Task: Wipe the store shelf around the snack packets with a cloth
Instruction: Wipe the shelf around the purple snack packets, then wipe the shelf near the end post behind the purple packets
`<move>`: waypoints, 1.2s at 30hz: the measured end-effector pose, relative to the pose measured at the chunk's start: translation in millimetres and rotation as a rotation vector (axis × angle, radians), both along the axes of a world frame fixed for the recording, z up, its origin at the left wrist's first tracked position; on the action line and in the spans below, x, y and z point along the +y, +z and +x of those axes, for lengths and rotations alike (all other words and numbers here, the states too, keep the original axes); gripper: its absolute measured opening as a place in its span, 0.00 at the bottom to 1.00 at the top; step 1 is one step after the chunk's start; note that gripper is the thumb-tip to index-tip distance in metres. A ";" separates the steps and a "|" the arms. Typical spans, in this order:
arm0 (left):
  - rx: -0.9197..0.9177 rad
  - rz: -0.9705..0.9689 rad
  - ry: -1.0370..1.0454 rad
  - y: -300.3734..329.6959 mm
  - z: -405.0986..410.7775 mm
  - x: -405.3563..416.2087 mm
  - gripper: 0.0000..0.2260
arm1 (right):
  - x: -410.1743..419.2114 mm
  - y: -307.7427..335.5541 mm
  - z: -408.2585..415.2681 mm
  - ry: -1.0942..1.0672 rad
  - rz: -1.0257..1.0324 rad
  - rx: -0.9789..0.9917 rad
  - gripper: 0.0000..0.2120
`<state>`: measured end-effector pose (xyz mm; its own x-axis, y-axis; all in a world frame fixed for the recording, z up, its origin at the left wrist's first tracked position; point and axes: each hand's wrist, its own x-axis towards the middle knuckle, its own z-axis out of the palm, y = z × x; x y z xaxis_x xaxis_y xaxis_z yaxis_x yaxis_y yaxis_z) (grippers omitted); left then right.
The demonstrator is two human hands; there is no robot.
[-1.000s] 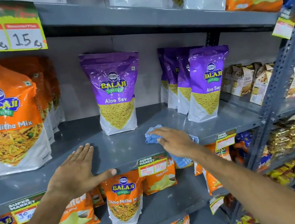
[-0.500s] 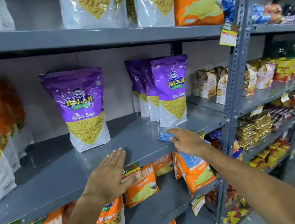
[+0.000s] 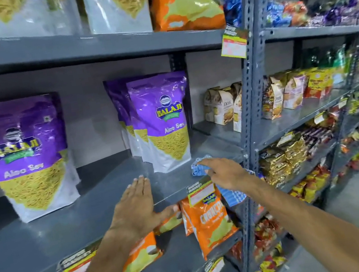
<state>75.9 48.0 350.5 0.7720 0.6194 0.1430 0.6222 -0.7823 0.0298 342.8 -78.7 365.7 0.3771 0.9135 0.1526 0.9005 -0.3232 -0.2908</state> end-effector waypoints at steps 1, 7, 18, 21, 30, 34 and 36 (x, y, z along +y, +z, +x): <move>-0.001 -0.008 0.033 0.0 10.7 2.9 0.72 | 0.6 2.5 8.6 0.014 -0.002 0.030 0.22; -0.023 -0.023 0.171 -10.3 44.4 16.6 0.66 | 17.9 30.1 65.5 0.010 0.246 0.309 0.19; -0.067 -0.029 0.221 -15.6 44.0 12.3 0.64 | 229.4 63.8 156.7 0.072 0.153 0.278 0.15; -0.132 -0.012 0.217 -16.4 44.9 12.7 0.63 | 271.8 52.6 166.0 0.206 0.105 0.255 0.14; -0.068 -0.059 0.227 -14.4 45.2 11.4 0.62 | 286.2 11.0 176.9 0.311 0.020 0.391 0.13; 0.004 -0.069 0.250 -7.4 47.3 7.5 0.63 | 254.6 16.5 161.9 0.249 0.066 0.413 0.13; -0.015 -0.073 0.251 -9.6 46.4 10.2 0.63 | 245.5 14.8 158.8 0.230 0.087 0.513 0.13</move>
<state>122.2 58.2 340.9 0.5909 0.8004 0.1013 0.7956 -0.5989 0.0910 501.6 166.8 380.5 0.2155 0.9732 0.0807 0.6814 -0.0906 -0.7263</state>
